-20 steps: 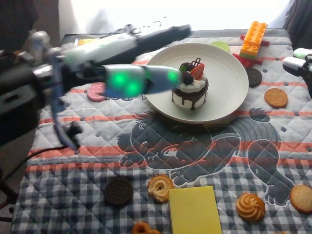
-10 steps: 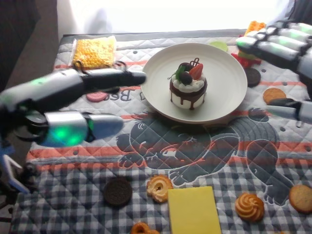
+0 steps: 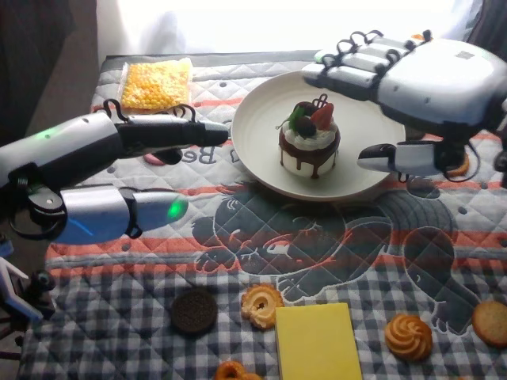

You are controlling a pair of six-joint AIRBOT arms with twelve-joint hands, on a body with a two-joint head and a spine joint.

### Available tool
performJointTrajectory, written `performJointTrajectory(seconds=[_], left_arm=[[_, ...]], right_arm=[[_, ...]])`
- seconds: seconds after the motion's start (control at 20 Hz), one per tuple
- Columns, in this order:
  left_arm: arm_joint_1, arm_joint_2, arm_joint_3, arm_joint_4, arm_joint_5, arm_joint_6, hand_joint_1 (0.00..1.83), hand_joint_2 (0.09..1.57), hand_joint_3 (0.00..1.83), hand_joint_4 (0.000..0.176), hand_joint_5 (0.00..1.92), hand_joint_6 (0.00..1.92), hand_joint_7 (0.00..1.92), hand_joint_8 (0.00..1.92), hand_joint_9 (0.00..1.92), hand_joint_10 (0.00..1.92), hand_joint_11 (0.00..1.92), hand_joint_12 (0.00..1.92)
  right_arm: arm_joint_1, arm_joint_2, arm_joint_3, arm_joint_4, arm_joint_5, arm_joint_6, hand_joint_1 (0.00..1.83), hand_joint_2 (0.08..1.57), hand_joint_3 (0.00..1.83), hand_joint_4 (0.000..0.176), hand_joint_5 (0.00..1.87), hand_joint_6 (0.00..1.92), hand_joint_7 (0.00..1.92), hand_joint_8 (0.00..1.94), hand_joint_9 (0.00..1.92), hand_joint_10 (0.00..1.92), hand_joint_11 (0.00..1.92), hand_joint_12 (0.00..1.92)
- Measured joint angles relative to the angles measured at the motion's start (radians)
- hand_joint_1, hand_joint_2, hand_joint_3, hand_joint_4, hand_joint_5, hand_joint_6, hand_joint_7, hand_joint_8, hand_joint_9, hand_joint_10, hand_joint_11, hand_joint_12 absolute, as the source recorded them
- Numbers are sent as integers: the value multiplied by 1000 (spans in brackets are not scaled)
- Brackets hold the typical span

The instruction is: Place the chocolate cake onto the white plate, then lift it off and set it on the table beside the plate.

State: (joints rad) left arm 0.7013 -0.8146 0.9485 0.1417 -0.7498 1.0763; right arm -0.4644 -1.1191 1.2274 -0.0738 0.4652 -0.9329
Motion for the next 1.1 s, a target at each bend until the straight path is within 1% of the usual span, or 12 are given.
performJointTrajectory(seconds=[0.1,0.2,0.35,0.4,0.45,0.6,0.65,0.7,0.75,0.95,1.0,1.1], left_arm=[[0,0,0,5,-1,0,717,1343,0,0,343,178,330,33,101,579,0,1245],[1,0,1,0,2,0,677,1336,1,3,335,214,332,32,59,678,0,1292],[1,-6,2,3,-1,0,713,1332,0,0,350,227,335,29,22,630,0,1165],[1,-6,3,4,-2,0,723,1333,0,0,356,224,337,27,36,626,0,1195],[1,-6,3,3,-2,0,685,1334,0,0,348,210,320,17,27,609,0,1169],[1,-6,3,1,-2,0,693,1320,0,0,379,137,323,8,78,515,0,1216],[1,-8,5,3,-4,0,654,1335,6,0,376,127,317,5,73,514,0,1228],[1,-9,5,-2,-2,0,683,1333,2,0,385,111,315,3,73,483,0,1254],[1,-9,5,-3,-3,0,660,1338,0,0,386,88,305,0,84,428,0,1244],[4,-12,9,-11,-3,0,605,1356,2,8,394,63,294,0,106,370,0,1269],[5,-12,9,-17,-2,0,612,1353,1,4,397,56,291,0,113,331,0,1251],[17,-12,9,-24,-3,0,525,1350,1,12,379,43,278,0,113,262,0,1156]], right_arm=[[7,-20,11,-2,-22,-4,959,1124,0,12,61,1,110,2,160,513,0,1480],[16,-42,33,-2,-38,-13,934,1119,0,8,57,1,86,0,87,452,0,1373],[22,-64,50,2,-55,-14,948,1102,0,28,87,10,138,14,196,466,0,1556],[25,-76,58,2,-60,-14,982,1094,0,24,124,15,170,9,180,536,0,1544],[26,-87,66,2,-67,-14,1021,1098,1,0,167,25,226,20,196,565,0,1561],[33,-109,85,5,-81,-14,1086,1109,1,0,439,113,593,132,449,818,279,1590],[37,-111,87,7,-76,-14,1119,1133,3,0,549,365,746,263,581,982,427,1632],[37,-114,92,10,-65,-14,1180,1186,0,0,702,1084,883,1020,753,1213,599,1723],[37,-117,95,23,-63,-14,1185,1203,1,0,754,1197,860,1280,794,1357,664,1791],[36,-119,95,29,-73,-12,1147,1250,3,9,695,1400,774,1398,762,1527,710,1840],[36,-119,95,32,-72,-12,1158,1253,1,0,703,1330,766,1473,748,1560,728,1868],[36,-114,90,47,-66,-12,1117,1306,5,0,696,1458,581,1584,479,1517,420,1880]])
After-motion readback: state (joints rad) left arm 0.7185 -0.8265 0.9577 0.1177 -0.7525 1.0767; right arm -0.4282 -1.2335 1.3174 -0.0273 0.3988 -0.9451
